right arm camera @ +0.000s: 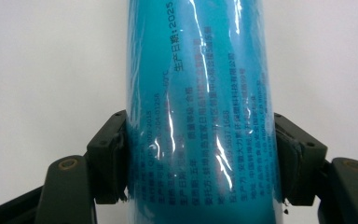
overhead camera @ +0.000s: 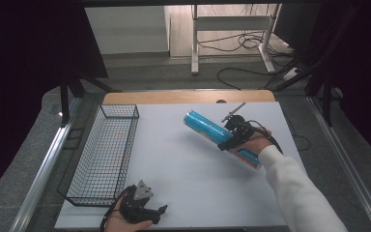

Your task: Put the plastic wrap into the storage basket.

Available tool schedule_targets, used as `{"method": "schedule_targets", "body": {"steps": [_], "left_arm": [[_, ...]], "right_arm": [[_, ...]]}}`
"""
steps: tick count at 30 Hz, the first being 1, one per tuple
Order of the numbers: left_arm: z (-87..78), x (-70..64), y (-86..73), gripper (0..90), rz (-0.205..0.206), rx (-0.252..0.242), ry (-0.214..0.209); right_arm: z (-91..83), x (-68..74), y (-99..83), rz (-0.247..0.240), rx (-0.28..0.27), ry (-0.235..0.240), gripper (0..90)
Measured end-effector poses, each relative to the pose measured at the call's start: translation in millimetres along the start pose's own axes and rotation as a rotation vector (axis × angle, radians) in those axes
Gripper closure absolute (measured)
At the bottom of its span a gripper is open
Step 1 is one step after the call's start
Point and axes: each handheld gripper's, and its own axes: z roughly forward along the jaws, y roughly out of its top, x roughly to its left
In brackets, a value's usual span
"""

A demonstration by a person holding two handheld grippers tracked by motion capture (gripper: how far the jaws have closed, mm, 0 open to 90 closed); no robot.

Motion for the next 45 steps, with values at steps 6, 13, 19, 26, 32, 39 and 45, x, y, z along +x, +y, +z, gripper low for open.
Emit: {"method": "schedule_targets", "body": {"steps": [6, 13, 19, 26, 32, 39, 45], "left_arm": [[0.4, -0.3, 0.8, 17.7, -0.004, -0.002, -0.003], [-0.9, 1.0, 2.2, 17.8, -0.026, -0.022, -0.001], [-0.1, 0.4, 2.5, 17.8, -0.033, -0.027, -0.001], [0.7, -0.3, 4.2, 17.8, -0.041, -0.030, -0.015], [-1.4, 1.5, 10.6, 17.7, -0.104, -0.069, -0.105], [-7.5, 3.6, 18.1, 17.7, -0.168, -0.148, -0.142], [-10.2, 9.4, 26.1, 17.4, -0.231, -0.199, -0.158]], "right_arm": [[-10.3, 8.0, -13.8, 0.070, -0.043, 0.037, 32.2], [-20.9, 22.3, -26.7, 0.101, -0.096, 0.118, 32.2], [-27.0, 33.3, -36.8, 0.162, -0.157, 0.183, 32.2], [-29.8, 44.1, -48.0, 0.230, -0.215, 0.241, 32.3], [-28.7, 50.0, -57.0, 0.258, -0.240, 0.266, 32.3], [-25.2, 57.1, -69.0, 0.299, -0.287, 0.308, 32.3], [-21.8, 63.3, -76.5, 0.335, -0.330, 0.337, 32.3]]}}
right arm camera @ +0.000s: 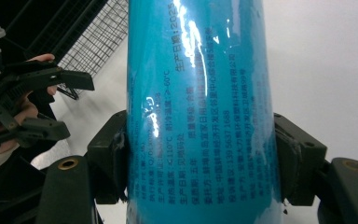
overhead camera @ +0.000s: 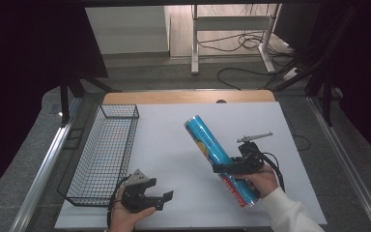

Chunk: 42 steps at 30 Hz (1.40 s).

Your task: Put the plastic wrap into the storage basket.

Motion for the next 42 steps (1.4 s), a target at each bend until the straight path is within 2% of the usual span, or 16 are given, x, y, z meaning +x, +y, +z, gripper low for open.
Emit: {"method": "schedule_targets", "body": {"steps": [1, 7, 11, 14, 16, 20, 24, 29, 37, 40, 42], "left_arm": [[-0.3, -0.4, 3.3, 17.0, -0.021, -0.014, -0.013], [3.2, -1.5, 27.2, 12.8, -0.080, -0.086, -0.074], [9.9, 5.5, 43.3, 11.0, -0.170, -0.127, -0.169], [18.9, 12.1, 54.7, 9.6, -0.250, -0.148, -0.275], [26.4, 16.0, 60.2, 8.6, -0.288, -0.159, -0.305], [42.4, 17.3, 69.3, 8.2, -0.318, -0.161, -0.344], [60.8, 16.5, 77.2, 8.1, -0.352, -0.166, -0.407], [73.3, 11.4, 83.3, 8.3, -0.352, -0.163, -0.437], [90.4, 7.3, 84.1, 10.7, -0.384, -0.143, -0.476], [91.8, 7.5, 83.4, 14.3, -0.378, -0.148, -0.485], [90.9, 7.6, 83.4, 20.6, -0.378, -0.150, -0.496]], "right_arm": [[0.2, 0.1, -0.9, 0.003, -0.004, 0.005, 32.3], [0.2, 2.0, -7.3, 0.029, -0.047, 0.031, 32.3], [0.6, 5.0, -11.9, 0.034, -0.057, 0.040, 32.3], [3.7, 6.5, -16.6, 0.035, -0.064, 0.045, 32.3], [5.4, 6.6, -18.2, 0.032, -0.068, 0.051, 32.3], [8.6, 8.8, -19.5, 0.037, -0.083, 0.059, 32.3], [13.2, 13.5, -19.8, 0.045, -0.093, 0.077, 32.3], [19.6, 19.1, -18.7, 0.029, -0.090, 0.080, 32.3], [32.5, 26.3, -17.5, 0.013, -0.086, 0.094, 32.3], [35.3, 28.7, -16.5, -0.006, -0.087, 0.087, 32.3], [36.8, 28.8, -16.0, 0.002, -0.089, 0.089, 32.3]]}}
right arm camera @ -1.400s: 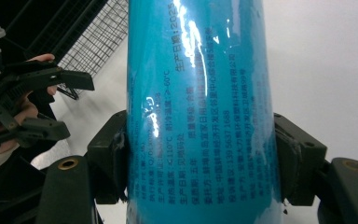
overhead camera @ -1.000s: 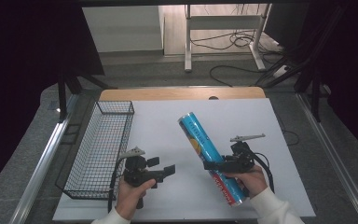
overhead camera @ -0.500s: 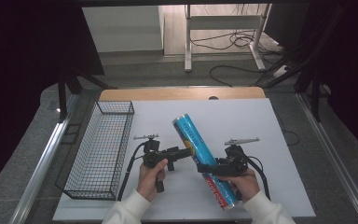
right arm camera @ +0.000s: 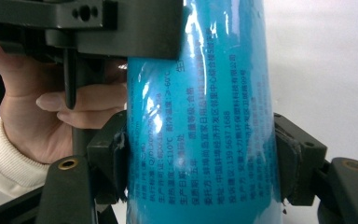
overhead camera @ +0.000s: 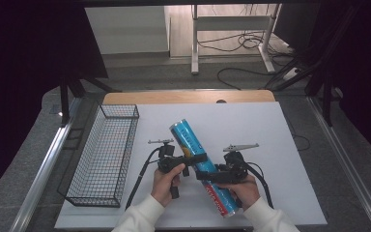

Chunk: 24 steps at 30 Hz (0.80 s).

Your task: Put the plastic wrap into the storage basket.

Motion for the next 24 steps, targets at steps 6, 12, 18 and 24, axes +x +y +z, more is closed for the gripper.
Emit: {"method": "schedule_targets", "body": {"steps": [6, 12, 18, 24], "left_arm": [[-2.2, 3.7, 2.7, 27.7, -0.041, 0.010, -0.035], [-5.8, 4.4, 6.8, 31.3, -0.066, -0.003, -0.073], [-14.3, 5.1, 11.3, 31.9, -0.068, -0.007, -0.069], [-35.5, 3.4, 18.3, 32.1, -0.059, -0.010, -0.087]], "right_arm": [[2.0, -0.7, 0.2, 0.002, -0.006, -0.004, 32.2], [3.6, 1.7, 1.4, -0.007, -0.014, -0.004, 31.7], [4.4, 5.0, 1.9, 0.018, -0.043, 0.049, 19.5], [-18.2, 11.8, 2.2, -0.056, -0.083, 0.034, 7.3]]}}
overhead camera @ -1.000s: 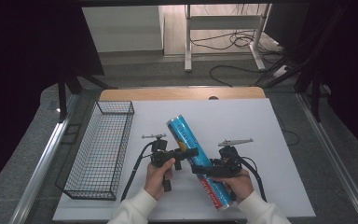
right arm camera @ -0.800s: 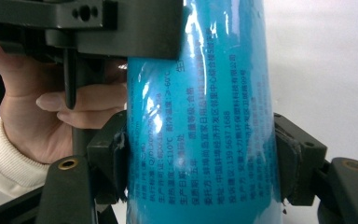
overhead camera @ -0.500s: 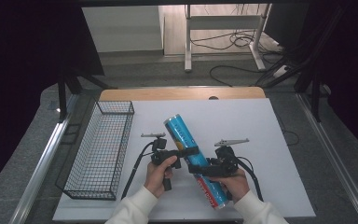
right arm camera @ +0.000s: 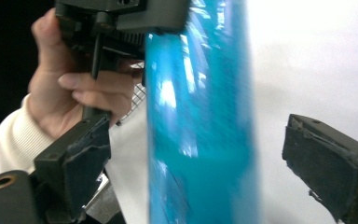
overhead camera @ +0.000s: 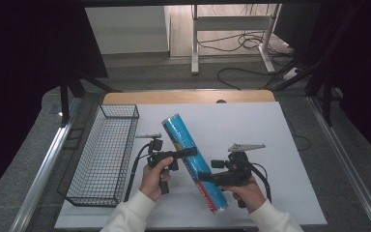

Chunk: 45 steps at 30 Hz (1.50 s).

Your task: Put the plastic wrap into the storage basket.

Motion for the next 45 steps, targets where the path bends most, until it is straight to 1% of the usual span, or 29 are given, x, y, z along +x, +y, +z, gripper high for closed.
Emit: {"method": "schedule_targets", "body": {"steps": [1, 2, 3, 5, 7, 8, 11, 13, 14, 15, 17, 21, 22, 23, 24, 25, 26, 27, 29, 30, 31, 33, 34, 35, 36, 38, 40, 45], "left_arm": [[-3.5, -1.3, 1.1, 32.1, -0.001, -0.002, -0.003], [-3.5, -1.3, 1.1, 32.1, -0.001, -0.002, -0.003], [-15.2, -4.5, 4.6, 32.1, 0.004, -0.012, 0.004], [-25.2, -7.1, 7.2, 32.1, 0.016, -0.015, 0.023], [-36.3, -12.7, 10.4, 32.1, 0.037, -0.019, 0.053], [-43.0, -16.5, 12.5, 32.1, 0.056, -0.023, 0.067], [-58.0, -23.8, 16.9, 32.1, 0.072, -0.040, 0.071], [-69.1, -29.2, 20.3, 32.1, 0.073, -0.055, 0.075], [-69.1, -29.2, 20.3, 32.1, 0.073, -0.055, 0.075], [-82.0, -35.8, 24.3, 32.1, 0.090, -0.060, 0.091], [-93.9, -41.5, 27.3, 32.1, 0.105, -0.071, 0.111], [-118.4, -48.7, 32.7, 32.1, 0.119, -0.100, 0.147], [-118.4, -48.7, 32.7, 32.1, 0.119, -0.100, 0.147], [-126.1, -50.5, 34.2, 32.2, 0.129, -0.111, 0.163], [-137.1, -53.3, 35.5, 32.2, 0.140, -0.121, 0.185], [-143.9, -54.4, 35.9, 32.1, 0.149, -0.124, 0.194], [-150.8, -55.8, 35.5, 32.1, 0.147, -0.130, 0.197], [-158.6, -55.8, 35.3, 32.2, 0.157, -0.137, 0.206], [-172.5, -55.7, 34.8, 32.1, 0.154, -0.150, 0.217], [-184.3, -55.5, 34.3, 32.2, 0.152, -0.162, 0.236], [-190.2, -55.2, 34.4, 32.1, 0.152, -0.166, 0.245], [-204.6, -54.5, 34.3, 32.1, 0.150, -0.181, 0.269], [-204.6, -54.5, 34.3, 32.2, 0.150, -0.181, 0.269], [-217.8, -53.5, 34.8, 32.2, 0.151, -0.191, 0.284], [-223.8, -53.1, 35.3, 32.2, 0.149, -0.198, 0.290], [-234.5, -52.6, 36.8, 32.2, 0.144, -0.207, 0.298], [-243.5, -51.7, 38.5, 32.2, 0.145, -0.209, 0.316], [-262.8, -50.2, 42.6, 32.1, 0.142, -0.193, 0.356]], "right_arm": [[-6.1, -1.1, -0.2, -0.005, -0.011, 0.009, 7.3], [-11.1, -2.3, -0.7, -0.006, -0.022, 0.015, 7.2], [-19.6, -5.4, -2.3, -0.009, -0.039, 0.012, 7.3], [-32.5, -11.8, -6.2, -0.012, -0.058, 0.001, 7.1], [-41.8, -18.2, -11.3, -0.012, -0.066, -0.032, 6.5], [-45.8, -22.6, -14.4, -0.018, -0.056, -0.053, 6.4], [-54.3, -32.7, -24.0, -0.040, -0.017, -0.145, 6.5], [-58.0, -37.6, -27.3, -0.045, -0.010, -0.176, 6.7], [-59.4, -39.3, -27.9, -0.046, -0.011, -0.186, 6.9], [-62.2, -41.8, -28.2, -0.050, -0.014, -0.206, 7.0], [-64.7, -43.7, -27.8, -0.054, -0.019, -0.224, 7.0], [-66.2, -46.5, -28.4, -0.046, -0.020, -0.235, 7.0], [-66.2, -46.5, -28.4, -0.046, -0.020, -0.235, 7.0], [-66.2, -47.6, -29.1, -0.044, -0.015, -0.241, 7.0], [-66.5, -47.7, -29.0, -0.043, -0.016, -0.244, 7.1], [-66.8, -47.7, -28.9, -0.041, -0.018, -0.247, 7.1], [-67.4, -47.9, -28.7, -0.040, -0.022, -0.250, 7.0], [-67.9, -48.1, -28.7, -0.038, -0.027, -0.254, 7.1], [-69.1, -49.0, -28.8, -0.030, -0.033, -0.263, 7.0], [-69.6, -49.6, -28.9, -0.027, -0.035, -0.265, 7.1], [-70.6, -51.0, -29.0, -0.014, -0.041, -0.262, 7.0], [-70.9, -52.1, -29.0, -0.009, -0.044, -0.263, 7.0], [-70.9, -52.3, -28.9, -0.010, -0.044, -0.268, 7.0], [-70.8, -52.4, -28.8, -0.007, -0.045, -0.268, 7.1], [-70.6, -52.5, -28.8, -0.007, -0.044, -0.267, 7.1], [-69.9, -52.4, -28.9, -0.011, -0.040, -0.271, 7.1], [-69.1, -52.6, -29.2, -0.009, -0.040, -0.271, 7.0], [-68.7, -52.7, -29.9, -0.008, -0.036, -0.274, 7.1]]}}
